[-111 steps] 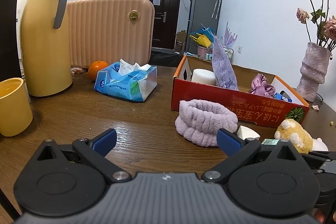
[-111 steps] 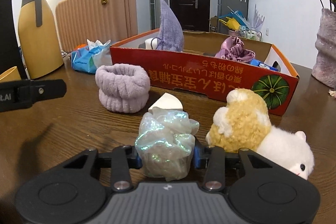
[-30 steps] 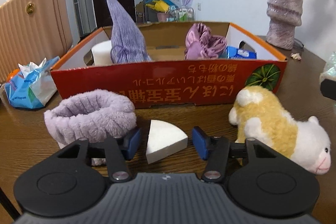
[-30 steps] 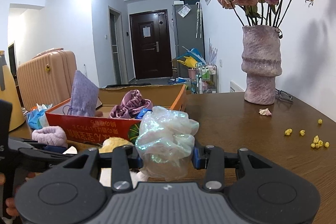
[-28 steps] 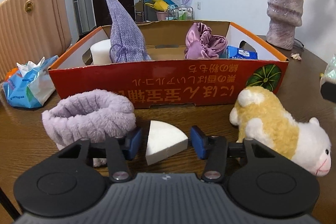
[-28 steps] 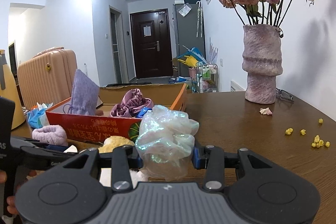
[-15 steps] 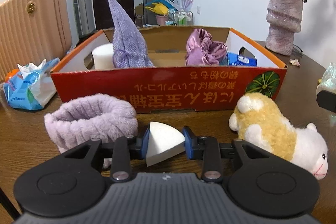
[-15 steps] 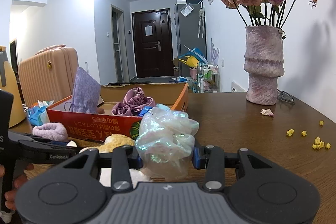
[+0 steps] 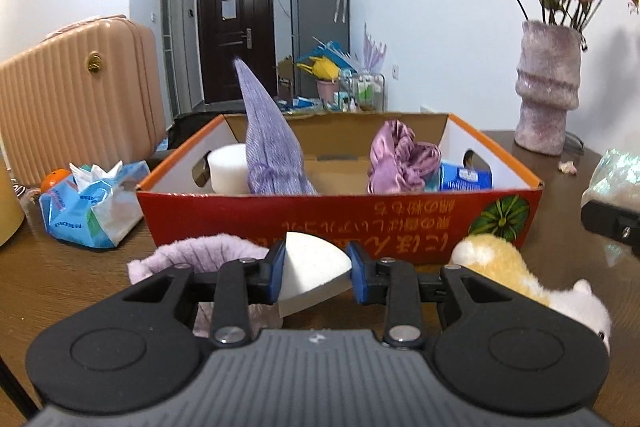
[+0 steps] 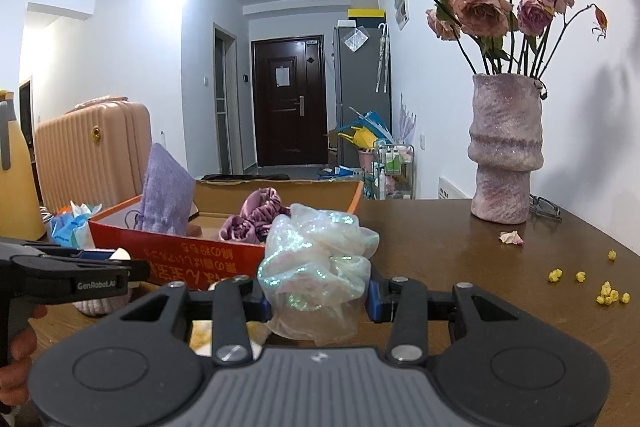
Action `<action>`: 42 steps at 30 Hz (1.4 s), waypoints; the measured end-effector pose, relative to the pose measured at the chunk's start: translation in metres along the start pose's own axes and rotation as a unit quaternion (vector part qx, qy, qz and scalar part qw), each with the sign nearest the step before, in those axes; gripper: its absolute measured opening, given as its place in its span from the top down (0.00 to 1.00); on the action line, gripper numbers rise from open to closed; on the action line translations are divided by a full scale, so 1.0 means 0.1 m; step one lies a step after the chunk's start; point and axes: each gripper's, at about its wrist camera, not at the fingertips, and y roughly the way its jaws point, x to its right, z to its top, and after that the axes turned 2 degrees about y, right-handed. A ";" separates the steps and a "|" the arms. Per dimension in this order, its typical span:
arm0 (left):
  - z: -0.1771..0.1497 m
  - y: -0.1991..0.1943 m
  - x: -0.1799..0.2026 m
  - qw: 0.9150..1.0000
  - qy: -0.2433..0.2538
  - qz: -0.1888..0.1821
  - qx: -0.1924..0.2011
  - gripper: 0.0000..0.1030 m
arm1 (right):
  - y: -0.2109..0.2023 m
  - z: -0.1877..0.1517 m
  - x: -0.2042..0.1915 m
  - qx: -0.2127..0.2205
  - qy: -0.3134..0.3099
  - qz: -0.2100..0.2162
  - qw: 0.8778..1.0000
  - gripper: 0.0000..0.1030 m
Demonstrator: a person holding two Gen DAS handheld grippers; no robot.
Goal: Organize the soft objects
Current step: 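Carry the white foam wedge and plastic bag over the cardboard box with both tools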
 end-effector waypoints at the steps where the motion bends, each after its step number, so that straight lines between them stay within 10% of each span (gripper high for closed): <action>1: 0.01 -0.01 0.00 1.000 -0.002 0.001 0.003 0.67 | 0.00 0.00 -0.01 0.002 0.000 0.000 1.000 0.61; 42: 0.56 0.11 -0.09 0.991 -0.109 0.003 0.075 0.67 | 0.49 0.43 -0.40 0.046 0.015 0.003 0.999 0.61</action>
